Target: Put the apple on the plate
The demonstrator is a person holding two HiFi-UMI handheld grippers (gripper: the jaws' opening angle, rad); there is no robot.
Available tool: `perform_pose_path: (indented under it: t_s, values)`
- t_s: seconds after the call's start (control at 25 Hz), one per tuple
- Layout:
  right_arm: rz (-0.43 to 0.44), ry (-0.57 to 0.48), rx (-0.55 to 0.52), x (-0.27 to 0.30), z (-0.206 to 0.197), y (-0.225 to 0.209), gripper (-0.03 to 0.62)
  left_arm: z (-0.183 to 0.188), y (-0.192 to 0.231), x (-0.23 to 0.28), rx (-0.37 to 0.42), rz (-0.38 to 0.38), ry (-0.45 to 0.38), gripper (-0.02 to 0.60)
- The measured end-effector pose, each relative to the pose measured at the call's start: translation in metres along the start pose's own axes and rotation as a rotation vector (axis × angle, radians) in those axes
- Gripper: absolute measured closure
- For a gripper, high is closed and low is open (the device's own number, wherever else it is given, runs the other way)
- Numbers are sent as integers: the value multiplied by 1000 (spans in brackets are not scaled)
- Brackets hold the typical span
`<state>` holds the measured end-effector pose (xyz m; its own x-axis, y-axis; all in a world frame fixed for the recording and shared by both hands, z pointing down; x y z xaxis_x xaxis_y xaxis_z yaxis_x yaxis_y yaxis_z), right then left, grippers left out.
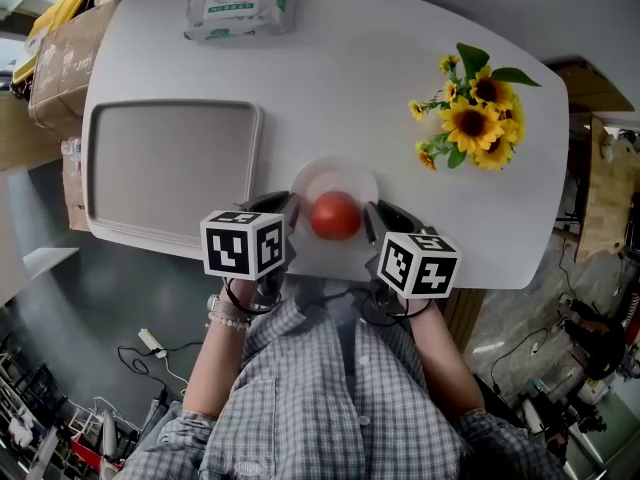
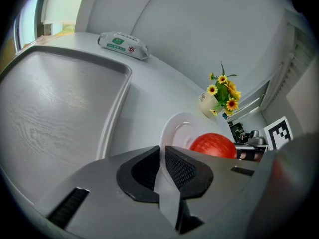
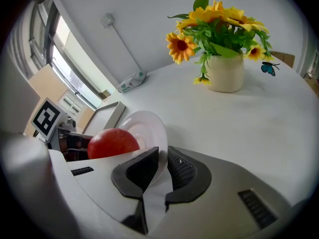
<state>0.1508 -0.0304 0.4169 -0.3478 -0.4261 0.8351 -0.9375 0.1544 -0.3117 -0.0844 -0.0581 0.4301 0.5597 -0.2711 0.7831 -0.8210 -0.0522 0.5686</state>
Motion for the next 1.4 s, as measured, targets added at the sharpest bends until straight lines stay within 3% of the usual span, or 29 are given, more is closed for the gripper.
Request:
perform_pose_path:
  t_s: [1.4]
  values:
    - [14, 40, 79, 10, 5, -6, 530, 8, 7, 6, -78, -32, 45, 545]
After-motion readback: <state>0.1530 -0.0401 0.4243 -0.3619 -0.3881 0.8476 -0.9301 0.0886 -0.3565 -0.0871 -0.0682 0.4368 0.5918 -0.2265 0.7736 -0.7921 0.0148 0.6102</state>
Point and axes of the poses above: the fingertips, and each gripper's own axes: x forward along the fingers, y to its left, z out of its top, the point moved 10 cm from there along -x, backward along the fingers, and after that the axes turned 6 degrees about -x, right-handed, at the moved point
